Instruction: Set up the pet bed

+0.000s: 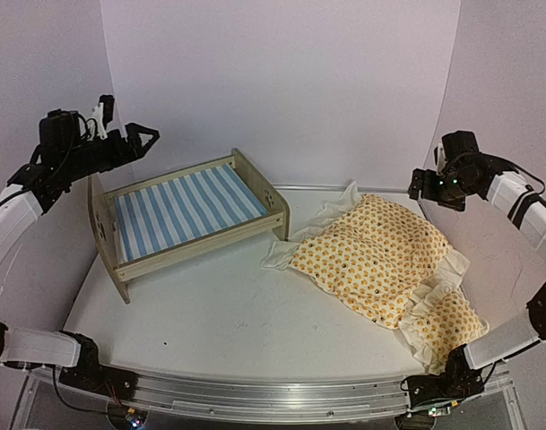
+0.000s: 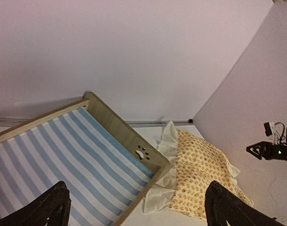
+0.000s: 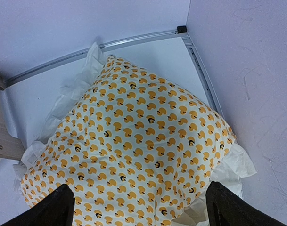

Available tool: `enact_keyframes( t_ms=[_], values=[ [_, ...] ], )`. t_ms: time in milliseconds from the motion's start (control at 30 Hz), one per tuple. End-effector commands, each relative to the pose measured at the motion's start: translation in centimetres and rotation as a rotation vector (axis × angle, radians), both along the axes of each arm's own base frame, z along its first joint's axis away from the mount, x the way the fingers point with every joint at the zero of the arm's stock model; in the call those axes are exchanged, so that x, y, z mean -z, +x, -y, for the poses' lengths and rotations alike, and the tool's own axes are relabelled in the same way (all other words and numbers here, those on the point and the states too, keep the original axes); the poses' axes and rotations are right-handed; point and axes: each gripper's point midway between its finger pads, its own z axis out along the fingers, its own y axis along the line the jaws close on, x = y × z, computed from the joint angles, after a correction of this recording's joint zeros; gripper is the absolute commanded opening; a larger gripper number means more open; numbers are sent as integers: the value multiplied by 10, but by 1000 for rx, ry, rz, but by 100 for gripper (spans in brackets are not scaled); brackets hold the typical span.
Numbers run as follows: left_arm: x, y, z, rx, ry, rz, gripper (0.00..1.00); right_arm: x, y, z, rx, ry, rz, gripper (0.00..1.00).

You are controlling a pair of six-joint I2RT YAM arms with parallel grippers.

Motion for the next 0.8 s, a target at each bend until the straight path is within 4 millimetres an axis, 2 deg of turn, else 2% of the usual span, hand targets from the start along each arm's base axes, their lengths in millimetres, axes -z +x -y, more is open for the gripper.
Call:
enact_keyframes(
  t_ms=[0,133,233,300,367,433,633,767],
  values=[
    [-32,-17,55,146,14,104,99,-1,9,-33,-200,12,23,98],
    [-4,-14,91,189,54,46,99,40,0,-116,-515,14,-45,98],
    [24,-16,120,211,114,1,99,86,-10,-149,-621,-88,-143,98],
    [46,-17,138,224,156,-40,99,112,-16,-156,-645,-111,-207,98],
    [70,-15,153,223,203,-91,99,127,-22,-164,-704,-132,-222,98],
    [94,-8,163,203,262,-144,99,133,-29,-171,-751,-124,-221,98],
    [157,26,173,138,441,-257,98,150,-44,-186,-836,-224,-210,98],
    [177,45,178,107,536,-312,96,162,-40,-178,-781,-305,-222,98]
  ],
)
